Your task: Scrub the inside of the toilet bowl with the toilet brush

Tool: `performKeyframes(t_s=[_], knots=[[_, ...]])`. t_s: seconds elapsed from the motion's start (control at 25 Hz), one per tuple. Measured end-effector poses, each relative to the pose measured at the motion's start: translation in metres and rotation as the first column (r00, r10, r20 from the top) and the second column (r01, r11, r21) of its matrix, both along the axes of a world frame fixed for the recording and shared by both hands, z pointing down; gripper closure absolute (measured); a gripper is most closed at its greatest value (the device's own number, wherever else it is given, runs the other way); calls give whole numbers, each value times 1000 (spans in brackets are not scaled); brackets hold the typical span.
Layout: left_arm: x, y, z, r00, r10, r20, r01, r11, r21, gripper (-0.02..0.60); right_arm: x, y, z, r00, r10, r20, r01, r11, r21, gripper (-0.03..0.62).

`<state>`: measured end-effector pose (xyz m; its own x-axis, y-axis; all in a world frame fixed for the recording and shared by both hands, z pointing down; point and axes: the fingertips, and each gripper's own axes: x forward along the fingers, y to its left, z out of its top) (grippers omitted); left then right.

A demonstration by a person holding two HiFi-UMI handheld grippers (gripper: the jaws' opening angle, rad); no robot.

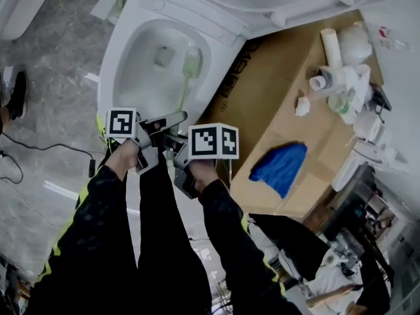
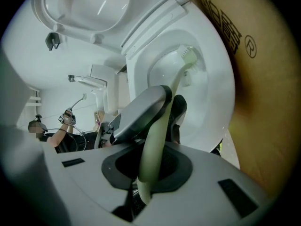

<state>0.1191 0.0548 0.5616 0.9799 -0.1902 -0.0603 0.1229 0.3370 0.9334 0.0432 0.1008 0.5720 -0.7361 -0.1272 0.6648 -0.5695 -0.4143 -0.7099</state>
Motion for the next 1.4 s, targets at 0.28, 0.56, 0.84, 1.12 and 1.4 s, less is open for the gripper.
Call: performKeyframes(t_s=[0.28,0.56,0.84,1.12,1.4], knots=[[10,-6,10,998,-50,-29,48,997,-61,483,13,-2,7,997,-63,-40,60,996,-67,554],[13,-9,18,998,-51,-45,47,994,-101,482,17,-5,13,996,-78,-50,73,992,-99,554],[11,7,17,998,-44,-34,39,990,-133,482,14,11,11,997,-74,-27,70,988,-140,554],[-4,37,14,999,-41,-15,37,979,-200,483,-2,41,4,997,-71,3,70,979,-194,554],[-20,57,8,1000,-8,11,11,971,-238,483,-19,59,-6,998,-45,51,56,969,-239,554]])
